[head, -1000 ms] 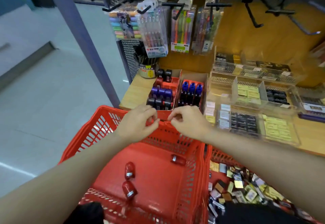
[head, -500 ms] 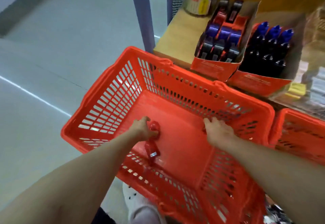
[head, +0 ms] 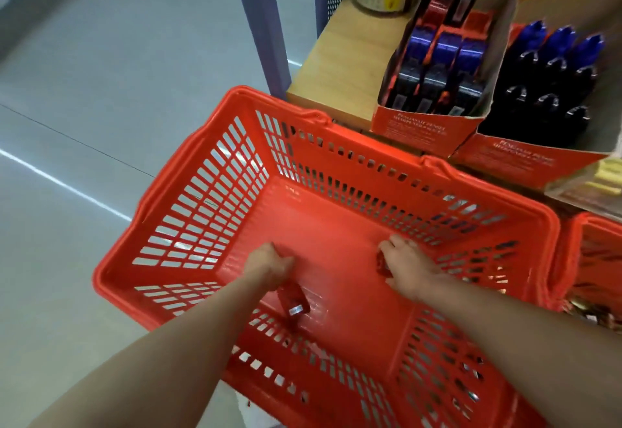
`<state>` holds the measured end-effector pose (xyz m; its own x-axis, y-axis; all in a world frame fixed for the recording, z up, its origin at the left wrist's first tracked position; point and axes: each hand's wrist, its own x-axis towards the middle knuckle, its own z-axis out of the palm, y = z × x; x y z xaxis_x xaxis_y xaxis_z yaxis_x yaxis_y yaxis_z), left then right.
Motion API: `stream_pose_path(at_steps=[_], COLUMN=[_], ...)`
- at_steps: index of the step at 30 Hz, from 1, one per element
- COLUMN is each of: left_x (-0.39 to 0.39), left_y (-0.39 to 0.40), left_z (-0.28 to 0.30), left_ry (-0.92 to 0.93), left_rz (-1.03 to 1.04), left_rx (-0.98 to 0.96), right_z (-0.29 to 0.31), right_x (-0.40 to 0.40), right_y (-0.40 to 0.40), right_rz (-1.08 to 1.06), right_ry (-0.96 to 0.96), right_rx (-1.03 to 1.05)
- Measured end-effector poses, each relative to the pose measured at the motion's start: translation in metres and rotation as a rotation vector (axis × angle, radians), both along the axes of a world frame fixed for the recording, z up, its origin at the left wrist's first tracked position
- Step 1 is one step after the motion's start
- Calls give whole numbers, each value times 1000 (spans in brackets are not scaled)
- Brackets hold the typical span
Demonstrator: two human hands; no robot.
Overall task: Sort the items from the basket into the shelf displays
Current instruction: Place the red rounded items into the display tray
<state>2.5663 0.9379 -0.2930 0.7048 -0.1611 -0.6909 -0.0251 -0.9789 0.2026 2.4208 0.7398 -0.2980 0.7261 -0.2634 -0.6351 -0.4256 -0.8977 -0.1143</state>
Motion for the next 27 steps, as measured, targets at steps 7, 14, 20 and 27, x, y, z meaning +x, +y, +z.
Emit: stream_pose_path(at_steps=[7, 14, 20, 27], left_x=[-27, -51, -24, -44], left_y=[7, -21, -64, -86], left_z=[7, -6, 101, 257], left_ry=[217, 179, 327, 145], left_rz=[-264, 154, 50, -299], left_rx=[91, -175, -532, -718], right_z=[34, 52, 131, 256], right_x=[8, 11, 21, -29], right_y=[8, -7, -23, -11], right_rz=[-132, -434, -628, -763], right_ry=[-140, -251, -255, -570], right_rx=[203, 384, 527, 890])
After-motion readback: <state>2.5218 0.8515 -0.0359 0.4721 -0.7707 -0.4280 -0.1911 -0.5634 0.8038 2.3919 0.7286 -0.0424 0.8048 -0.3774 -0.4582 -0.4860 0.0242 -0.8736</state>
